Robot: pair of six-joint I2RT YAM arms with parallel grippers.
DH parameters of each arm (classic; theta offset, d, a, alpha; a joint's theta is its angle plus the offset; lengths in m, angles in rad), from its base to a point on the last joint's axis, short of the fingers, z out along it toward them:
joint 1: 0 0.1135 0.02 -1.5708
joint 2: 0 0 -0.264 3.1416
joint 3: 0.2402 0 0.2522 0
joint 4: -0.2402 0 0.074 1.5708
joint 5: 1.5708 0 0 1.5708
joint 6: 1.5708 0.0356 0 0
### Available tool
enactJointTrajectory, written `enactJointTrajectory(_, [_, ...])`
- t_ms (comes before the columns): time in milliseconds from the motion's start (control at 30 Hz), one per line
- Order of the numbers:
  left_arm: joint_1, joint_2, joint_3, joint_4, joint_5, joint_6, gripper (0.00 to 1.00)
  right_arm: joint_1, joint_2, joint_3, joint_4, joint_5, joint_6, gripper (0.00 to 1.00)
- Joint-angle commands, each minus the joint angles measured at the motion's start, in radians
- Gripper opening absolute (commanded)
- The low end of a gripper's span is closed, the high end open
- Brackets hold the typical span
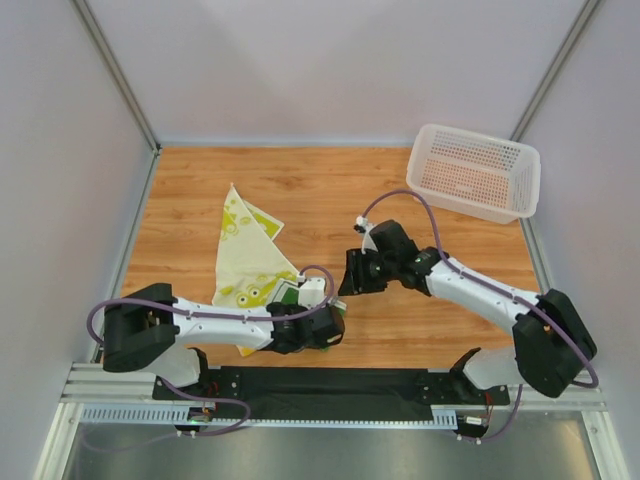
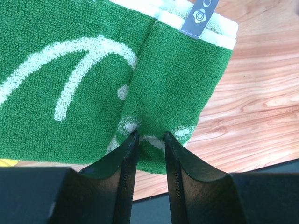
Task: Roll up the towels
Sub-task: Roll the towel
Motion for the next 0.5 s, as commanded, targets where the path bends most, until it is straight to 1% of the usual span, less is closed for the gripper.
enactJointTrajectory(0, [0.004,0.021,-0.005,-0.050,0.088,-0.021,0.37,-0.004,-0.061,-0.082,-0.011,0.003,0.023,0.50])
enactJointTrajectory(33, [0.004,0.016,-0.014,-0.037,0.094,-0.018,0.37,-0.004,-0.063,-0.126,0.015,-0.016,0.038,0.52])
enactJointTrajectory(100, [0.007,0.015,-0.016,-0.021,0.105,-0.016,0.37,-0.004,-0.046,-0.153,0.089,-0.071,0.066,0.54])
enactJointTrajectory(167, [0.007,0.018,-0.011,-0.020,0.108,-0.013,0.37,-0.003,-0.024,-0.179,0.147,-0.087,0.081,0.56])
enactJointTrajectory(200, [0.007,0.019,-0.011,-0.020,0.111,-0.013,0.37,0.000,-0.014,-0.182,0.163,-0.093,0.085,0.58])
enactJointTrajectory(333, [0.009,0.008,-0.022,-0.004,0.120,-0.012,0.37,0.006,0.067,-0.182,0.242,-0.116,0.097,0.59])
enactJointTrajectory(467, [0.009,-0.004,-0.034,-0.004,0.120,-0.018,0.35,0.017,0.118,-0.174,0.287,-0.136,0.115,0.61])
